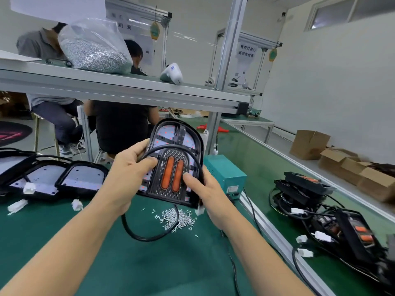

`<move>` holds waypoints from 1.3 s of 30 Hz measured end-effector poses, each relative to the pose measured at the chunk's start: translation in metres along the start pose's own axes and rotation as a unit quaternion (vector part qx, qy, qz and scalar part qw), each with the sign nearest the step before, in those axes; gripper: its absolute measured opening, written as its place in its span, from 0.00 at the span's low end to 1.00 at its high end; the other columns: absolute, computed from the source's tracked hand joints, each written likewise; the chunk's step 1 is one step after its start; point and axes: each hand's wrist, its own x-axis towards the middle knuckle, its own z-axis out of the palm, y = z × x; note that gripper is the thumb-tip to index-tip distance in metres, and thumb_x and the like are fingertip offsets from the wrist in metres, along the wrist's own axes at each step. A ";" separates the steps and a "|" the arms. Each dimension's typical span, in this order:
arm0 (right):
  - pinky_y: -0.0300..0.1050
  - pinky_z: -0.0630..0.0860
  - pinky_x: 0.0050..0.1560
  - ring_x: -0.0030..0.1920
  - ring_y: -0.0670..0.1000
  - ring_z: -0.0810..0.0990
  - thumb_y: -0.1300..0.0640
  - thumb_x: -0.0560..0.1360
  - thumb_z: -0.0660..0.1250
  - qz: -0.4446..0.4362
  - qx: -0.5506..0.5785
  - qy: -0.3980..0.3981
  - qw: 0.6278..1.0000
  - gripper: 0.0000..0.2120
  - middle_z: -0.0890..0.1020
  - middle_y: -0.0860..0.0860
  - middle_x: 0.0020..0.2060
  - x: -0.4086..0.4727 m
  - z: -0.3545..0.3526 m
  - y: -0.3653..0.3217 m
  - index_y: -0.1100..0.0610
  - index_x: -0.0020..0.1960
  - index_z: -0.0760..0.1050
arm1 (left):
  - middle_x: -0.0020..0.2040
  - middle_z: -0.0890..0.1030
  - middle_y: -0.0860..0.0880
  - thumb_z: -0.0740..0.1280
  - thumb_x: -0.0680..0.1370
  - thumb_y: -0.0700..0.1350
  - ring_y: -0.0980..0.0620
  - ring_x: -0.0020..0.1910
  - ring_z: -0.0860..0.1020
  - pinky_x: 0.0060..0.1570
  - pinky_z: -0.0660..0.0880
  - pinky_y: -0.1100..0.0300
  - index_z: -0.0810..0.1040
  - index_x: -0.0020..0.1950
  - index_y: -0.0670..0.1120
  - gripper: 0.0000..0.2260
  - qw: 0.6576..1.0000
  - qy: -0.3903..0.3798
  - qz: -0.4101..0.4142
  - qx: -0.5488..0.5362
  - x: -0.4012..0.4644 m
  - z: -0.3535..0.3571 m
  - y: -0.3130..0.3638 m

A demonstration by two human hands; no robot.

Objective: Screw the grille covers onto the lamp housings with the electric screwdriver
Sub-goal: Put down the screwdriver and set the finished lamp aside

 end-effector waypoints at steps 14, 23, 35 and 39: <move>0.52 0.82 0.40 0.46 0.58 0.85 0.58 0.67 0.74 -0.022 0.158 0.244 0.957 0.27 0.85 0.58 0.51 -0.070 -0.136 -0.037 0.57 0.65 0.72 | 0.52 0.83 0.42 0.65 0.77 0.38 0.43 0.49 0.81 0.49 0.79 0.49 0.79 0.57 0.44 0.10 0.974 -0.169 -0.128 -0.079 0.049 0.178 0.006; 0.56 0.81 0.43 0.40 0.59 0.86 0.60 0.74 0.72 0.026 0.169 0.466 0.868 0.19 0.84 0.58 0.53 -0.119 -0.261 -0.034 0.55 0.64 0.73 | 0.60 0.77 0.51 0.69 0.76 0.40 0.56 0.51 0.77 0.48 0.73 0.58 0.70 0.63 0.57 0.19 0.932 -0.324 -0.164 0.007 0.025 0.269 -0.016; 0.59 0.83 0.36 0.45 0.61 0.84 0.61 0.75 0.72 0.153 0.117 0.548 0.814 0.20 0.82 0.58 0.52 -0.150 -0.339 -0.008 0.56 0.64 0.70 | 0.39 0.80 0.46 0.64 0.73 0.26 0.51 0.35 0.80 0.32 0.77 0.60 0.66 0.72 0.48 0.31 0.924 -0.296 -0.239 -0.037 0.011 0.331 -0.045; 0.58 0.82 0.33 0.49 0.64 0.83 0.59 0.75 0.73 0.184 0.121 0.546 0.808 0.22 0.81 0.62 0.57 -0.154 -0.348 0.002 0.60 0.66 0.71 | 0.48 0.80 0.47 0.66 0.76 0.36 0.50 0.40 0.80 0.39 0.79 0.58 0.66 0.72 0.51 0.26 0.921 -0.286 -0.261 -0.042 0.011 0.336 -0.051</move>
